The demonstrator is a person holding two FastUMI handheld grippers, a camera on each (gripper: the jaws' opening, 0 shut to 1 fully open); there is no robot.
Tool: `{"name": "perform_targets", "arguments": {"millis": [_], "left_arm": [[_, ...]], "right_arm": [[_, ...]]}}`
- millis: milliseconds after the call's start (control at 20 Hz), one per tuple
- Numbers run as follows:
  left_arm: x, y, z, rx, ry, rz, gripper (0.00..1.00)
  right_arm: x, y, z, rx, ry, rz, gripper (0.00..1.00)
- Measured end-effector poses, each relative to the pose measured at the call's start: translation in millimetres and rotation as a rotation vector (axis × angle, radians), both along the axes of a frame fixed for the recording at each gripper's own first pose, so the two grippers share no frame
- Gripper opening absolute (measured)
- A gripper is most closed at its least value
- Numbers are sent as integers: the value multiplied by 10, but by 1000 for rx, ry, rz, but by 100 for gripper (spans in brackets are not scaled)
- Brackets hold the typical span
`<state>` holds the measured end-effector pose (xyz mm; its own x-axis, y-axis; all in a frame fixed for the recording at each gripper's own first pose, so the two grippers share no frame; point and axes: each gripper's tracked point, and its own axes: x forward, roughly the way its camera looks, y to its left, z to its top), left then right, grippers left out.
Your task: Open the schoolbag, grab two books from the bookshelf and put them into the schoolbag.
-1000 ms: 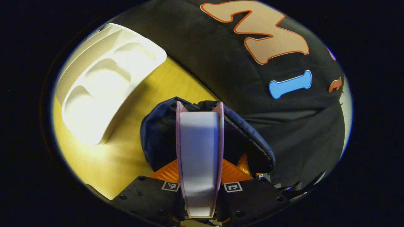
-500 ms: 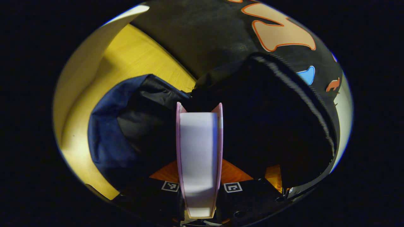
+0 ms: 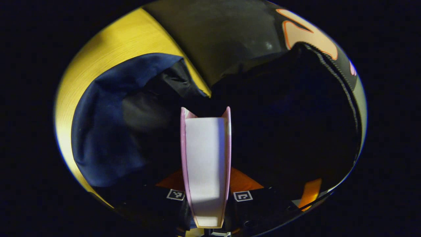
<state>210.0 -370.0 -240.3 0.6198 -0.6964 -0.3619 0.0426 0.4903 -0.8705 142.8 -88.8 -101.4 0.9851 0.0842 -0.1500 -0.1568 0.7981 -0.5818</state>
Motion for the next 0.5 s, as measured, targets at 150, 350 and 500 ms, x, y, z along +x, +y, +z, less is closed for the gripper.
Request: {"name": "perform_targets", "arguments": {"millis": [150,350,500], "left_arm": [[59,-117,-9,53,53,18,43],[-61,-16,96,140,50,10,74],[-276,129,236,249,19,-18,93]], "right_arm": [[-4,-25,-24,-16,3,-11,17],[13,-77,-21,-25,-3,-27,17],[23,-104,-12,-28,-7,-31,17]]}}
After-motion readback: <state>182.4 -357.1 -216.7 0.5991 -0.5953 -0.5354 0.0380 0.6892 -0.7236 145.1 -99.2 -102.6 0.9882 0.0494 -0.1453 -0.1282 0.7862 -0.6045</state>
